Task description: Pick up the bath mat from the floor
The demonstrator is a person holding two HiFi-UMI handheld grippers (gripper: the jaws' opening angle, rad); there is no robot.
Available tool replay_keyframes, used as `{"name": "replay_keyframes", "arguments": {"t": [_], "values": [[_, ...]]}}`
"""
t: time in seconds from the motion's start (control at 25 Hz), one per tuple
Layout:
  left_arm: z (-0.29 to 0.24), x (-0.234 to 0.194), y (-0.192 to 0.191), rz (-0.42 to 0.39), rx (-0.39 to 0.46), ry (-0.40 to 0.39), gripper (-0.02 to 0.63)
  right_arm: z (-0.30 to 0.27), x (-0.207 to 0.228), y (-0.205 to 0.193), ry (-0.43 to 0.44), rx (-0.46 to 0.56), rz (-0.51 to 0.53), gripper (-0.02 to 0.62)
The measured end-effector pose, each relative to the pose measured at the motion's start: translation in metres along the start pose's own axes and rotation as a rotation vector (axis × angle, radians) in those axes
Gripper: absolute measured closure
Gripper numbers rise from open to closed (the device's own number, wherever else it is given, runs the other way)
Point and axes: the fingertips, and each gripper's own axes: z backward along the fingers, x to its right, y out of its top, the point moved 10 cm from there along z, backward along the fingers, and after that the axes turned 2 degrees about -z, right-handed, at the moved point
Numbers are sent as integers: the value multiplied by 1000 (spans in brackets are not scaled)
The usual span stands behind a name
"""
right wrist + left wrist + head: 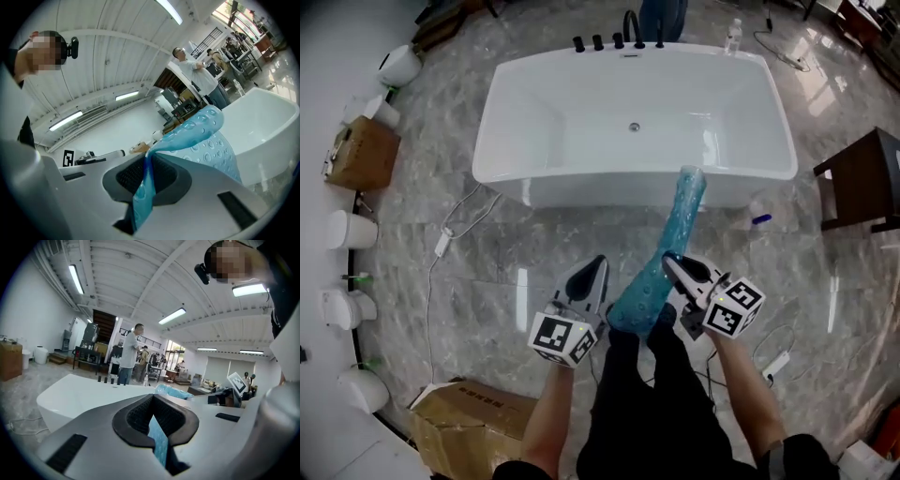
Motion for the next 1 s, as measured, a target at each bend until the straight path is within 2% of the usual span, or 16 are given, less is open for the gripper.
{"name": "replay_keyframes", "arguments": {"t": [0.2, 0.52, 0.72, 1.0], "values": [[10, -4, 54, -43, 80, -17, 604, 2, -40, 63, 11, 96, 126, 566], [26, -2, 138, -153, 183, -67, 604, 24, -98, 149, -41, 266, 330, 565], [25, 0, 180, -189, 207, -67, 604, 29, -129, 192, -92, 294, 483, 566], [28, -7, 224, -222, 249, -81, 604, 25, -154, 229, -163, 302, 587, 566]]}}
